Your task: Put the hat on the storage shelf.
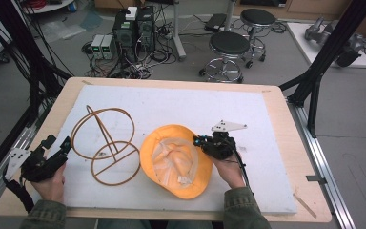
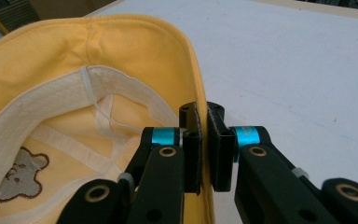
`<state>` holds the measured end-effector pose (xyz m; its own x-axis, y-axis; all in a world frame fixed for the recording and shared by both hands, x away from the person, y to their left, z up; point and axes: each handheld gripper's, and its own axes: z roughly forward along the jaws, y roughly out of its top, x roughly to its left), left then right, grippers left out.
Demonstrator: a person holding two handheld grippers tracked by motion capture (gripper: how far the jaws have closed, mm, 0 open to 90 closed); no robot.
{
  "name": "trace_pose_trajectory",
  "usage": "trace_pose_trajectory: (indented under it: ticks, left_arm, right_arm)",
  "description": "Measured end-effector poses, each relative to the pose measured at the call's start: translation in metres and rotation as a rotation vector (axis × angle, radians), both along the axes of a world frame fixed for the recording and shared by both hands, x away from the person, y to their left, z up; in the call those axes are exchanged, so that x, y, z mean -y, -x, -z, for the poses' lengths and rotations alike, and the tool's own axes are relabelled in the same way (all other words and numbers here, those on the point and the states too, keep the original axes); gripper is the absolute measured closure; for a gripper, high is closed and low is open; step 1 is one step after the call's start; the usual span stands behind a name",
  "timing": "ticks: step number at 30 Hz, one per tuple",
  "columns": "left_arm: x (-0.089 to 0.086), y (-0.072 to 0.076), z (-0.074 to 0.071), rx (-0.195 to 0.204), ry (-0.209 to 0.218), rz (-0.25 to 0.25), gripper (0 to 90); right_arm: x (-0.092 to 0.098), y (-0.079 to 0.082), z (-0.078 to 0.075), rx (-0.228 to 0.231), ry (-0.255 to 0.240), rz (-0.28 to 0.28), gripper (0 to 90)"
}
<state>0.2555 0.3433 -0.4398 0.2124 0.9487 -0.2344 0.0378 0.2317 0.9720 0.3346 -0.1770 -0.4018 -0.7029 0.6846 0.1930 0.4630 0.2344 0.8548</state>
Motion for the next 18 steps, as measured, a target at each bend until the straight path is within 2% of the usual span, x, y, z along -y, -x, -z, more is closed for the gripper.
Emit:
trace_pose_trajectory:
  ticks: [6,10,13,16,18]
  left_arm:
    - [0.0,0.0,0.0,0.0,0.003,0.0,30.8]
    - [0.002,0.002,-0.001,0.003,0.013,0.001,31.3]
    - [0.004,0.003,-0.001,0.013,0.016,0.004,31.6]
    - [0.003,0.004,-0.001,0.018,0.019,0.002,31.8]
    - [0.002,0.004,-0.001,0.016,0.025,-0.002,31.9]
  right_arm:
    - [0.001,0.0,0.0,-0.005,-0.004,-0.004,86.0]
    - [0.001,0.003,-0.001,-0.028,-0.031,0.001,86.1]
    - [0.002,0.006,-0.001,-0.039,-0.074,0.008,86.3]
    - [0.001,0.008,-0.002,-0.022,-0.102,0.006,86.4]
    - [-0.003,0.012,-0.005,0.009,-0.104,0.002,86.5]
